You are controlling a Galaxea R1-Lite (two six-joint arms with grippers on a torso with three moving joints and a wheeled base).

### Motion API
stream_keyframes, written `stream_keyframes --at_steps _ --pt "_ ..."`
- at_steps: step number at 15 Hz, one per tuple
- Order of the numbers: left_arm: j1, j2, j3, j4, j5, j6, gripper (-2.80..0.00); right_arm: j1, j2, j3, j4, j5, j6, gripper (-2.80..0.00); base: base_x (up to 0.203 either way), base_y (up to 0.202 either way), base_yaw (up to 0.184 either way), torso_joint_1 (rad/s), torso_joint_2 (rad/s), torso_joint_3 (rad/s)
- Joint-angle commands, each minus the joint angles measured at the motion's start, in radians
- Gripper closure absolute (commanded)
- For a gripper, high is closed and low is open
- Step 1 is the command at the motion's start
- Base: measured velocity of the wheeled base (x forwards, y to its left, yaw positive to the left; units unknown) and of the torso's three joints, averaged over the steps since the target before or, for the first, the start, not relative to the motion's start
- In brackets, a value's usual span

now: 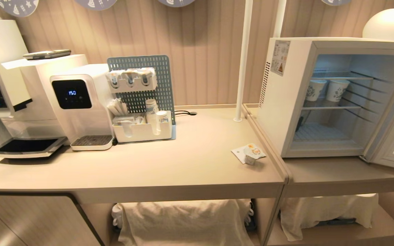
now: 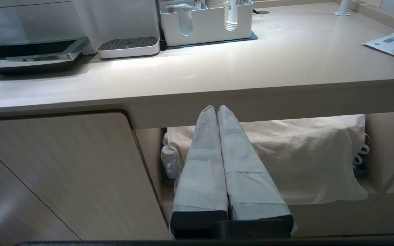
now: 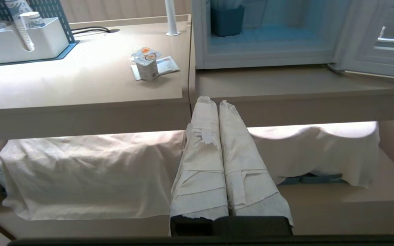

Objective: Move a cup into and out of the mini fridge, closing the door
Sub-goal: Put the yoghurt in the freezer

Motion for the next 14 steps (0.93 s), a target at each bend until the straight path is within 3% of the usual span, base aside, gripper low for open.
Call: stream_keyframes --at_steps 1,4,7,14 --pt "-0.001 -0.002 0.0 0.001 0.0 -0.004 0.0 0.0 0.001 0.0 0.0 0.0 0.0 0.0 0.0 0.191 0.005 0.002 0.0 0.002" --pt "-0.001 -0.002 -0.001 0.002 0.0 -0.001 0.0 0.0 0.001 0.0 0.0 0.0 0.0 0.0 0.0 0.119 0.001 0.004 0.0 0.002" --pt "0.0 -0.002 0.0 0.002 -0.002 -0.001 0.0 0.0 0.001 0.0 0.0 0.0 0.0 0.0 0.025 0.002 0.0 0.001 0.0 -0.001" --pt "0.0 -0.002 0.0 0.001 -0.002 0.001 0.0 0.0 -0.002 0.0 -0.003 0.0 -0.001 0.0 0.177 0.001 0.001 0.005 0.0 0.002"
